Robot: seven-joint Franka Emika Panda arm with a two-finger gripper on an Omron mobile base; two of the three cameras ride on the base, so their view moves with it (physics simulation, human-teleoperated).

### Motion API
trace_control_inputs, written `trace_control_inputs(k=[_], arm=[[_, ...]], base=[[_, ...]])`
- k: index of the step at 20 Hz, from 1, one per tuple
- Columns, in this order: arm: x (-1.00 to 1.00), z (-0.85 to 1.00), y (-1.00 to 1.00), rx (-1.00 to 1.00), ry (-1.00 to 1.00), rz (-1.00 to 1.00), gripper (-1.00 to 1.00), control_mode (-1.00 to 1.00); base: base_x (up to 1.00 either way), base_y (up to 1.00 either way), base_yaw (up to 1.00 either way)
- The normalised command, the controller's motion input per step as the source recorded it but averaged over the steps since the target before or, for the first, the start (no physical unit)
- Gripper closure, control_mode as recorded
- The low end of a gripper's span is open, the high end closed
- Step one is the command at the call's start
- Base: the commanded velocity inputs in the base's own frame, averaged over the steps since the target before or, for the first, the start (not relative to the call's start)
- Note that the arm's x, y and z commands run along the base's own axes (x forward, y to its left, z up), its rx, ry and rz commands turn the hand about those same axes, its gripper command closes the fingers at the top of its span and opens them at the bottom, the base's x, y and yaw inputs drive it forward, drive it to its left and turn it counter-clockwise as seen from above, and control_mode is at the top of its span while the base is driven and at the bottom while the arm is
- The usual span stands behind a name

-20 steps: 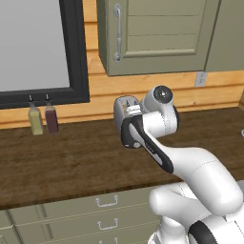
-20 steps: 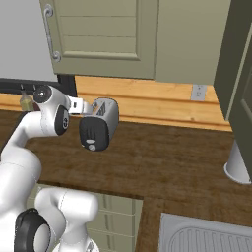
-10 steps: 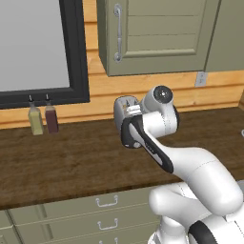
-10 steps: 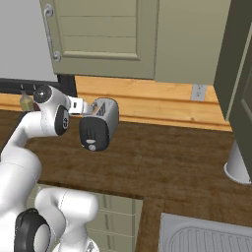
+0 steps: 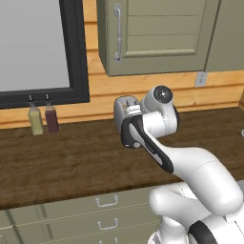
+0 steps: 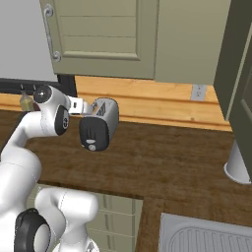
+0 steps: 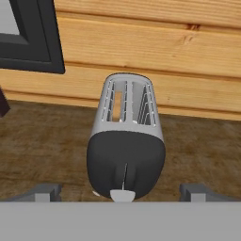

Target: Start the toaster. Once the lever pops up, take the bread to the plate on the dining counter.

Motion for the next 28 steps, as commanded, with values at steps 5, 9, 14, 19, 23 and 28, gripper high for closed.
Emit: trace_control_inputs(k=[5, 9, 14, 19, 23, 28], arm=[[0.0, 0.0, 0.0, 0.0, 0.0, 0.0, -1.0, -1.0], [0.0, 0.0, 0.0, 0.0, 0.0, 0.0, -1.0, -1.0], [0.0, 0.0, 0.0, 0.0, 0.0, 0.0, -1.0, -1.0], [0.0, 0.0, 0.0, 0.0, 0.0, 0.0, -1.0, -1.0], [0.0, 0.0, 0.0, 0.0, 0.0, 0.0, -1.0, -1.0], [0.0, 0.0, 0.0, 0.0, 0.0, 0.0, -1.0, -1.0]], base=[[0.0, 0.0, 0.0], [0.0, 0.0, 0.0], [0.0, 0.0, 0.0], [0.0, 0.0, 0.0], [0.0, 0.0, 0.0], [0.0, 0.0, 0.0]])
